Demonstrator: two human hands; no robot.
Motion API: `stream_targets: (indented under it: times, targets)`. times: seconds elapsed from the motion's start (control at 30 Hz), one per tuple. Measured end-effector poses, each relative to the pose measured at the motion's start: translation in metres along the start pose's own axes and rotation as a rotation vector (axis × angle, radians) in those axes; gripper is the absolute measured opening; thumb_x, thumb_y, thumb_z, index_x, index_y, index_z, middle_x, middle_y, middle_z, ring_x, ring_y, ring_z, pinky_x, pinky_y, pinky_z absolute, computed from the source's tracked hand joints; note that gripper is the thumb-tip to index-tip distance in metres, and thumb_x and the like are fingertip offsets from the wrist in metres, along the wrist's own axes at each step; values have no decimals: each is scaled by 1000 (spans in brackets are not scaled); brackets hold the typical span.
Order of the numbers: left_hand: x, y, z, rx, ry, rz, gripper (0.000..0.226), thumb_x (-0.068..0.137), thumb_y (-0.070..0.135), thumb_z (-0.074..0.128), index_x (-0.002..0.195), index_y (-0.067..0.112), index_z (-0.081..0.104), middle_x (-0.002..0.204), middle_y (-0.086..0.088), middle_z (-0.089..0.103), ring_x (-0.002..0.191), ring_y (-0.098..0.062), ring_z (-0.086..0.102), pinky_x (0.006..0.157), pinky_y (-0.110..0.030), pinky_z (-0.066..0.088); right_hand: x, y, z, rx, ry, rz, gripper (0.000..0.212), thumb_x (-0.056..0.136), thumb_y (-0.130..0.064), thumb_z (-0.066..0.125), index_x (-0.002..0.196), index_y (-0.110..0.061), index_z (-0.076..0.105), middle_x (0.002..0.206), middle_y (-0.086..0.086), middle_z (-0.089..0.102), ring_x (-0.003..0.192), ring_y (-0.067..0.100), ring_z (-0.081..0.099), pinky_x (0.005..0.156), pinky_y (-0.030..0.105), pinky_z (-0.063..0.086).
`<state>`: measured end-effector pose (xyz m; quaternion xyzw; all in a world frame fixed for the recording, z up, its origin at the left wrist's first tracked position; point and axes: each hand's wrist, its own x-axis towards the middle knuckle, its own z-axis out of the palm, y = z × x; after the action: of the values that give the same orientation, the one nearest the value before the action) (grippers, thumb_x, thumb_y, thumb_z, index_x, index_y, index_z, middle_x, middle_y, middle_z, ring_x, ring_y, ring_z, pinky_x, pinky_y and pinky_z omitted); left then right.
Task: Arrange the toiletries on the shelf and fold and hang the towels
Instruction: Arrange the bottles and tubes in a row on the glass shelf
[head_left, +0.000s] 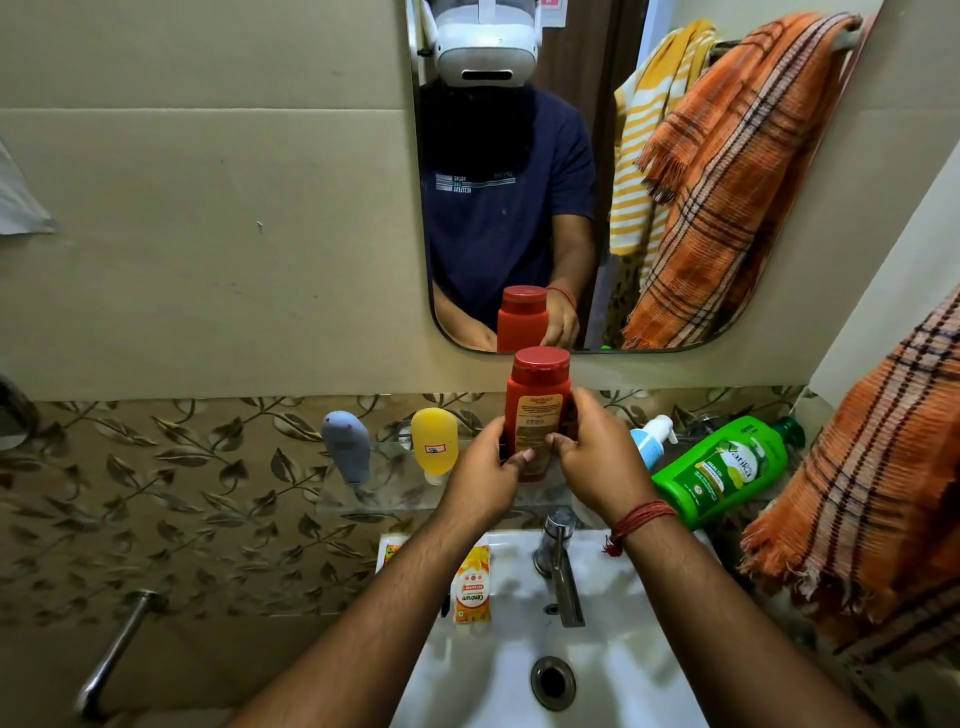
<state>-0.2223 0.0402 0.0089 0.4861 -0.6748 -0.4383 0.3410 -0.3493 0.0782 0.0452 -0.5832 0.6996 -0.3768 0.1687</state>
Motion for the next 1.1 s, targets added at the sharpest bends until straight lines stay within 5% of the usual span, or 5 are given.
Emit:
stream_targets:
  times: [0.23,0.33,0.47,0.7,1.1]
  targets:
    - [-15,-10,-8,-11,107,-24,37,97,19,65,131,22,53,122,11,62,112,-5,57,92,-24,46,-6,7,-24,7,45,35,49,94,-8,63,138,-21,44,124,-1,64,114,14,59,96,29,48]
    - [-37,-15,-10,37,180,44,24,98,23,63,120,27,56,113,15,63,102,3,59,81,-15,46,-15,14,-41,-62,124,31,44,93,-13,64,134,-21,49,116,-2,65,106,14,61,88,29,48]
    - [-53,-9,6,143,20,159,13,98,29,61,111,28,59,110,12,63,102,2,59,84,-21,52,-31,25,-48,-191,96,56,28,93,-20,65,119,-18,59,106,3,67,94,21,63,79,31,49]
    - [-30,21,45,326,-150,171,36,99,33,57,133,24,52,133,5,59,117,-12,59,97,-38,53,-57,33,-40,-367,-113,170,26,97,-24,56,118,-9,54,113,16,69,107,33,63,77,34,44]
    - [-35,14,52,64,-79,27,42,97,14,62,137,18,53,132,0,61,108,-8,58,93,-29,51,-78,37,-17,112,50,265,34,94,-15,59,127,-16,52,111,6,69,96,16,67,76,23,50]
